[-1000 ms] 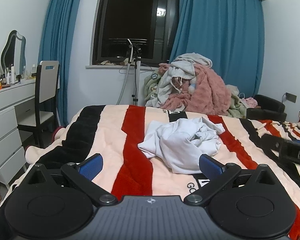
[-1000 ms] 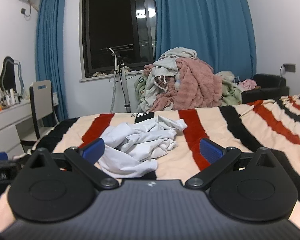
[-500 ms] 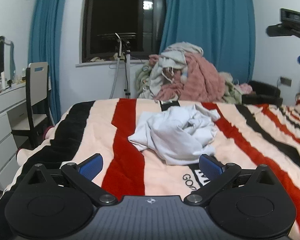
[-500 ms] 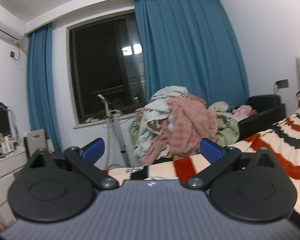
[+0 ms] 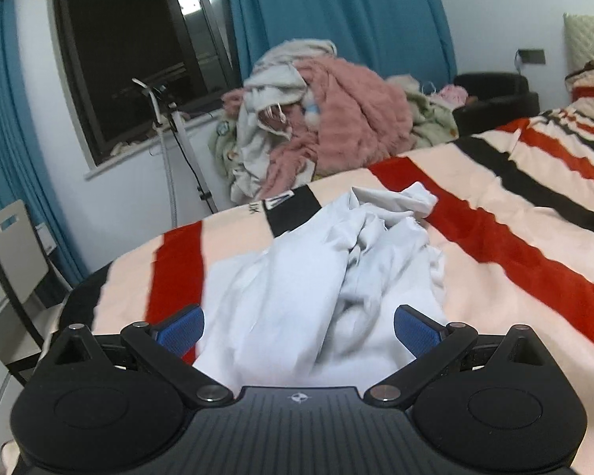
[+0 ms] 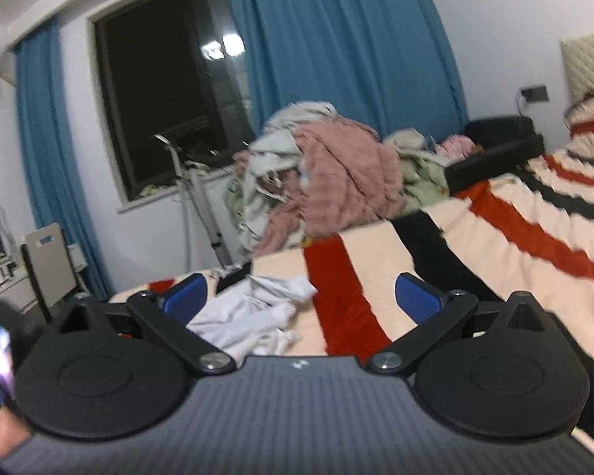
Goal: Fold clothes
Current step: 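Grasp the white shirt with the left gripper while the right gripper approaches it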
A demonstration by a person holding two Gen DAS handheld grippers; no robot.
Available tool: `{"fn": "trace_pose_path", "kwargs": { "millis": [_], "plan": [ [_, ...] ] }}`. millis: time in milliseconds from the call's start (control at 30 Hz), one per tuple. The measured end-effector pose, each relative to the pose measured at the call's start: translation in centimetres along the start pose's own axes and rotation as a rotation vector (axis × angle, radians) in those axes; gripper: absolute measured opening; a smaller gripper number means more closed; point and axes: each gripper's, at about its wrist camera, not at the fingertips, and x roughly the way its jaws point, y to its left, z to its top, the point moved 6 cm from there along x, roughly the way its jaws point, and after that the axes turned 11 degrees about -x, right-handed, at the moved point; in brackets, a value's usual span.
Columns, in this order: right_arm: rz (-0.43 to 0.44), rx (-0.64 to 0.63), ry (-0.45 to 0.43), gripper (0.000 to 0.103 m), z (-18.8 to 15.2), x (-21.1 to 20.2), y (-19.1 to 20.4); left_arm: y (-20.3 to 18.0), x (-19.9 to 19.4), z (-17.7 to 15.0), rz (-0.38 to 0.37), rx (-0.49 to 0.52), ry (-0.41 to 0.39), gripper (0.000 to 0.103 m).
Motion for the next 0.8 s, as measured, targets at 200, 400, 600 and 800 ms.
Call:
{"fn": "trace_pose_path", "kwargs": {
  "millis": [200, 400, 600, 800],
  "plan": [
    [-0.063, 0.000, 0.042, 0.103, -2.7, 3.2, -0.9, -0.6, 6.5, 2.1, 0.003, 0.008, 0.017, 0.083],
    [-0.045, 0.008, 0.048, 0.103, -4.1, 5.8, 0.0, 1.8, 6.9, 3.1, -0.114, -0.109, 0.063, 0.013],
    [0.008, 0.013, 0.050, 0.103, -5.0, 7.2, 1.5, 5.0, -0.1, 4.1, -0.202, -0.210, -0.005, 0.001],
    [0.107, 0.039, 0.065, 0.103, -5.4, 6.0, 3.2, 7.6, -10.3, 2.6, -0.269, -0.292, -0.089, 0.001]
  ]
}}
